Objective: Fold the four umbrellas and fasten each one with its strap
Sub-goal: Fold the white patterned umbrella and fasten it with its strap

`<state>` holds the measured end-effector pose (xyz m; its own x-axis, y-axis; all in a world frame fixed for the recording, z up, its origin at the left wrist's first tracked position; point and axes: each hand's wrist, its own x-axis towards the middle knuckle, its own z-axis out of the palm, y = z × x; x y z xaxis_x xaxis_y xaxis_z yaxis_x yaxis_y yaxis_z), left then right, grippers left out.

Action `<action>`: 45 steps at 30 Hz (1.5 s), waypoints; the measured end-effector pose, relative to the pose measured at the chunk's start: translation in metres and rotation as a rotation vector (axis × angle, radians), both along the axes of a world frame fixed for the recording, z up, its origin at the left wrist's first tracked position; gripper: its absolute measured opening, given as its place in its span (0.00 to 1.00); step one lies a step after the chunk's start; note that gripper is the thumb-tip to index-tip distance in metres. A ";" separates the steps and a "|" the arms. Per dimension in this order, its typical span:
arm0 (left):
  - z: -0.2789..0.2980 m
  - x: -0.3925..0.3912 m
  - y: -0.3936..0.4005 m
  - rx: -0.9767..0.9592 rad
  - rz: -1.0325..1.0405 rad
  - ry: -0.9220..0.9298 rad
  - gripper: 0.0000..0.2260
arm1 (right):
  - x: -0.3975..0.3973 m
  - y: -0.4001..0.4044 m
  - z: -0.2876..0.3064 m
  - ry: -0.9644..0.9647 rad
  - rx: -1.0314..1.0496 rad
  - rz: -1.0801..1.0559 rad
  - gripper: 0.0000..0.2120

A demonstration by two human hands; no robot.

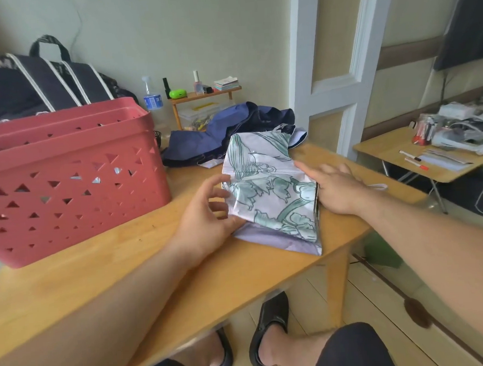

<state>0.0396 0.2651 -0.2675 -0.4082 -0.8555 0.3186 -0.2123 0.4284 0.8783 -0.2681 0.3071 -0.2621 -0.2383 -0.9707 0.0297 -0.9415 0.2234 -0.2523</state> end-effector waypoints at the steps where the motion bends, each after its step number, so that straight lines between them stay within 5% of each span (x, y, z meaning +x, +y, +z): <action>1: -0.003 0.000 0.006 -0.030 0.097 -0.023 0.33 | 0.001 0.000 0.000 0.005 -0.012 -0.008 0.39; 4: -0.006 -0.003 0.016 0.046 0.321 -0.058 0.34 | 0.002 -0.001 -0.004 0.019 -0.052 -0.018 0.36; 6: -0.004 -0.004 0.020 0.194 0.252 0.026 0.32 | 0.001 -0.002 -0.006 0.024 -0.077 -0.021 0.35; 9: -0.001 -0.004 0.027 0.113 0.158 0.103 0.28 | 0.000 -0.003 -0.004 -0.003 -0.078 -0.031 0.33; 14: -0.004 0.001 0.031 0.134 0.043 -0.078 0.36 | 0.001 -0.002 -0.006 -0.014 -0.102 -0.041 0.34; 20: -0.010 0.000 0.038 -0.071 0.084 -0.042 0.43 | -0.001 -0.001 -0.008 -0.028 -0.113 -0.037 0.30; 29: -0.004 0.013 0.034 -0.501 0.167 -0.204 0.31 | -0.005 0.000 -0.014 -0.099 -0.260 0.012 0.37; 34: -0.012 0.018 0.031 -0.834 0.170 -0.491 0.18 | -0.010 0.000 -0.021 -0.065 -0.356 0.084 0.32; 38: -0.014 0.017 0.030 -0.865 0.151 -0.558 0.09 | -0.012 -0.001 -0.021 -0.073 -0.377 0.083 0.32; 45: 0.008 0.031 0.037 -0.903 0.087 -0.402 0.11 | -0.010 0.003 -0.011 -0.249 -0.350 0.115 0.23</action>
<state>0.0704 0.3016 -0.2594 -0.5763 -0.3919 0.7171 -0.4855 0.8700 0.0853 -0.2780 0.3102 -0.2732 -0.1710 -0.9329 0.3171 -0.8563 -0.0185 -0.5162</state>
